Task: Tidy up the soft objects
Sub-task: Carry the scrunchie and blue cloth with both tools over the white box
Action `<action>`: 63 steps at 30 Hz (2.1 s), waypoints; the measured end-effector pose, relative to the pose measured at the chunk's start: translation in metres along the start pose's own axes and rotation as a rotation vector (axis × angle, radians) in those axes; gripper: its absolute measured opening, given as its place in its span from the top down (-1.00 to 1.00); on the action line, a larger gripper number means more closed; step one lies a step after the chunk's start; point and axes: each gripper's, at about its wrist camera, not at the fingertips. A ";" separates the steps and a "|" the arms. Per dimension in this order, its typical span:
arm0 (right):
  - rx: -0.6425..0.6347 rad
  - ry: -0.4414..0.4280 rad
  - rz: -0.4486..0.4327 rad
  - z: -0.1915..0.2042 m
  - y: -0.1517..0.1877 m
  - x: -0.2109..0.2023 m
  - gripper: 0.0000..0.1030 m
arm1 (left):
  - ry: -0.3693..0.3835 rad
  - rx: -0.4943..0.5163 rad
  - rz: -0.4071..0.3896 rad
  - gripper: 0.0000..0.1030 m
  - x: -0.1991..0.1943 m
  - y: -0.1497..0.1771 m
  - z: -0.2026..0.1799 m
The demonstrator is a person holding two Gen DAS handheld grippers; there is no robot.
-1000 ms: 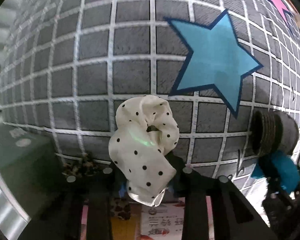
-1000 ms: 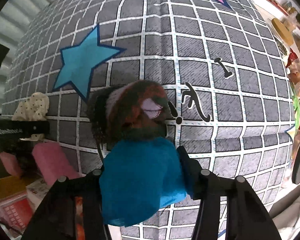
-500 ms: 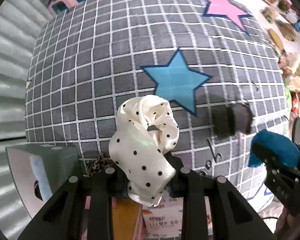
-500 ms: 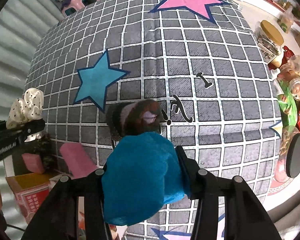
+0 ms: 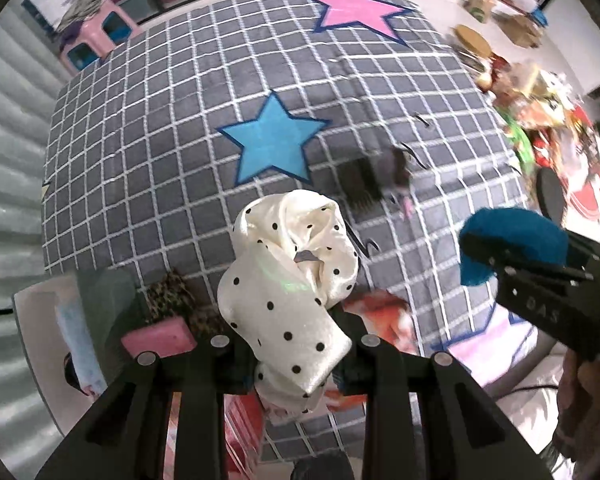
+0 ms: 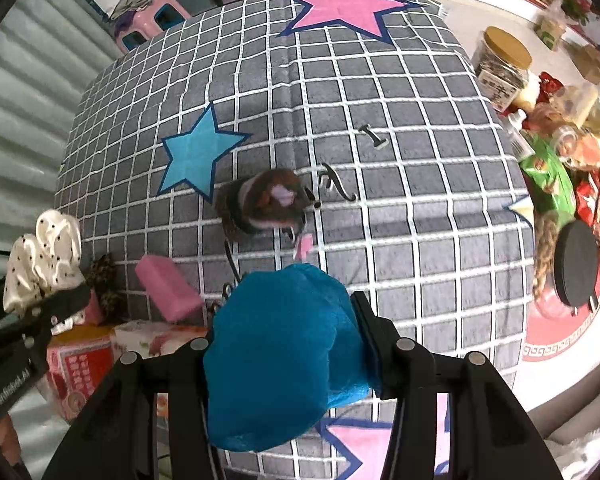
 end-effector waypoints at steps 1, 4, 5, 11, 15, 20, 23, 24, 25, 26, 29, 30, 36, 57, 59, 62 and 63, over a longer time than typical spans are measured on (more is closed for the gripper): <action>0.001 0.000 -0.001 0.000 0.003 -0.001 0.04 | 0.006 0.006 0.001 0.41 0.000 0.005 -0.001; 0.004 0.000 0.005 0.002 0.020 -0.004 0.04 | 0.026 0.025 0.000 0.41 -0.001 0.023 -0.004; 0.003 0.001 0.008 0.003 0.026 -0.004 0.04 | 0.028 0.030 0.000 0.41 -0.002 0.027 -0.004; -0.015 0.012 0.038 0.011 0.060 -0.002 0.04 | 0.031 0.093 0.004 0.41 -0.001 0.066 -0.008; -0.037 0.016 0.058 0.022 0.080 0.000 0.04 | 0.031 0.147 0.005 0.41 0.001 0.090 -0.013; -0.083 0.013 0.089 0.040 0.099 0.003 0.04 | 0.054 0.183 0.010 0.41 0.005 0.117 -0.012; -0.112 0.005 0.117 0.054 0.109 0.009 0.04 | 0.053 0.186 0.006 0.41 0.006 0.129 -0.010; -0.120 0.004 0.122 0.058 0.112 0.011 0.04 | 0.053 0.185 0.005 0.41 0.007 0.134 -0.008; -0.128 0.005 0.125 0.062 0.113 0.012 0.04 | 0.055 0.184 0.003 0.41 0.006 0.137 -0.006; -0.142 0.004 0.129 0.067 0.116 0.013 0.04 | 0.056 0.182 0.000 0.41 0.006 0.141 -0.004; -0.201 -0.007 0.148 0.087 0.121 0.017 0.04 | 0.056 0.165 -0.010 0.41 0.004 0.153 0.006; -0.223 -0.010 0.152 0.094 0.123 0.019 0.04 | 0.059 0.160 -0.011 0.41 0.004 0.157 0.010; -0.354 -0.010 0.176 0.136 0.132 0.025 0.04 | 0.053 0.099 -0.018 0.41 0.003 0.183 0.038; -0.735 0.022 0.218 0.271 0.148 0.032 0.03 | 0.106 -0.285 -0.068 0.41 -0.001 0.244 0.156; -0.752 0.028 0.219 0.278 0.149 0.032 0.03 | 0.112 -0.310 -0.068 0.41 0.000 0.248 0.165; -0.780 0.039 0.223 0.290 0.149 0.033 0.03 | 0.120 -0.346 -0.070 0.41 0.002 0.252 0.176; -0.788 0.042 0.225 0.293 0.150 0.033 0.03 | 0.122 -0.354 -0.070 0.41 0.002 0.254 0.178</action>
Point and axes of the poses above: each gripper's, at about its wrist camera, not at the fingertips, and x roughly the way its jaws point, z to its left, y to its underside, and after that the axes turned 14 degrees about z, right-handed
